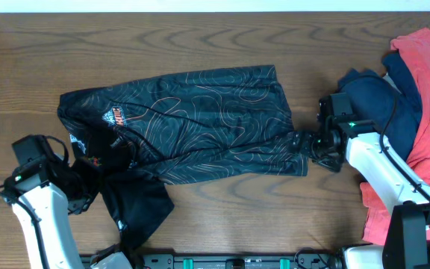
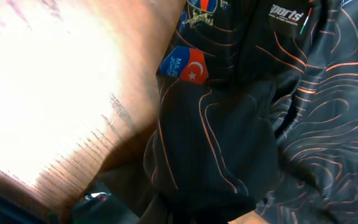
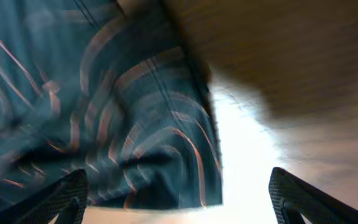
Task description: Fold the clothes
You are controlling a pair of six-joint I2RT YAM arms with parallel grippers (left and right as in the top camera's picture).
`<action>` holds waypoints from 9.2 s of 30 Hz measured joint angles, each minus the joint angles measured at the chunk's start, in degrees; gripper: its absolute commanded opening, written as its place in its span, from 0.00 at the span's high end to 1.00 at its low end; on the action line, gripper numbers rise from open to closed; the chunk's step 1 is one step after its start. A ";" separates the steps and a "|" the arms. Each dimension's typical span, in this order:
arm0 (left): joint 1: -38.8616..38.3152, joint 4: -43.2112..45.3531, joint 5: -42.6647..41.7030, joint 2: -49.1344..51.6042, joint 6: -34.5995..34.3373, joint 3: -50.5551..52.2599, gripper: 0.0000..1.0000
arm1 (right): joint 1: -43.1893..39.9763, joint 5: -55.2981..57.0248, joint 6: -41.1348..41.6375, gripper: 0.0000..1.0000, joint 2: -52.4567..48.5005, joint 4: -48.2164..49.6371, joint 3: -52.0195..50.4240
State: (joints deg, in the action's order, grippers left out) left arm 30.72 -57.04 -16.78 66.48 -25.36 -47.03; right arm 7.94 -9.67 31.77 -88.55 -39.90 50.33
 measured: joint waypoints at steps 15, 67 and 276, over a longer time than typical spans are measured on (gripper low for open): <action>0.74 -0.44 -2.36 0.02 2.78 0.00 0.94 | 0.00 -2.97 5.66 0.22 -2.10 12.68 -0.04; 0.74 -12.98 -22.36 0.26 13.75 -32.63 0.94 | -0.33 6.27 -8.92 0.99 17.55 -17.20 21.38; -18.91 22.62 -14.71 29.53 11.74 -18.62 0.02 | -3.85 6.45 -14.43 0.75 -19.17 9.11 12.57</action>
State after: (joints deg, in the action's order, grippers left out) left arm 11.81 -34.41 -31.48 96.01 -13.63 -65.65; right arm 4.10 -3.22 17.34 -107.72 -30.79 62.89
